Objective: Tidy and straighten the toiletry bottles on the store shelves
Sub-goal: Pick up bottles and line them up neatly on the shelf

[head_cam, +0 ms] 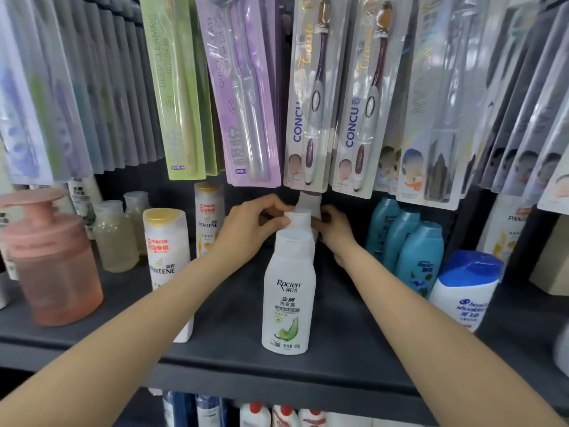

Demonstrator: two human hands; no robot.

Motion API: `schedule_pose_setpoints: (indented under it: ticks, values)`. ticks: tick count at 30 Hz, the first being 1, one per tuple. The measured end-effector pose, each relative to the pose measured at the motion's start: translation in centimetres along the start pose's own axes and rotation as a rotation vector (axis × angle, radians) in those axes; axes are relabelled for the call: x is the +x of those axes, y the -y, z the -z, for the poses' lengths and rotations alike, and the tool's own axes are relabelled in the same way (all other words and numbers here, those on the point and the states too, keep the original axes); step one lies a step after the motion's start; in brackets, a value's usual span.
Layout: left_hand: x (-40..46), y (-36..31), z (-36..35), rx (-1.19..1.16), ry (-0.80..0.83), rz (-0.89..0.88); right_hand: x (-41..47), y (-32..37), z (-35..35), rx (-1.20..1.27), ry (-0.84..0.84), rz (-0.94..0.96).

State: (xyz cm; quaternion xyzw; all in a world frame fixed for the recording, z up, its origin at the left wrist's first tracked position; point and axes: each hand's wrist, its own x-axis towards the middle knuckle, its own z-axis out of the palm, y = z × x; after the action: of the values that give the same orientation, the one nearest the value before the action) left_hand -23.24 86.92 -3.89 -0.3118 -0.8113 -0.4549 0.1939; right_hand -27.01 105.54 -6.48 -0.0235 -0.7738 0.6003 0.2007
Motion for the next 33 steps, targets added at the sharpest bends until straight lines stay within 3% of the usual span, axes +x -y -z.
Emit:
schedule_pose_setpoints:
  ticks: [9,14,20,24,33]
  values:
    - [0.0,-1.2,0.4,0.042,0.031,-0.008,-4.4,-0.1,2.0,-0.040,-0.153,0.040]
    - [-1.2,-1.4,0.9,-0.154,0.019,0.110,-7.7,1.3,2.9,-0.120,-0.225,0.072]
    - [-3.6,-1.2,2.8,-0.199,-0.059,0.185,-13.0,3.6,3.6,-0.119,-0.311,0.157]
    - [-6.4,-2.3,3.5,-0.135,-0.117,0.115,-17.0,4.6,3.6,-0.095,-0.367,0.155]
    - [-11.5,-6.3,2.1,-0.143,-0.023,-0.032,-23.9,6.3,4.8,0.000,-0.358,0.017]
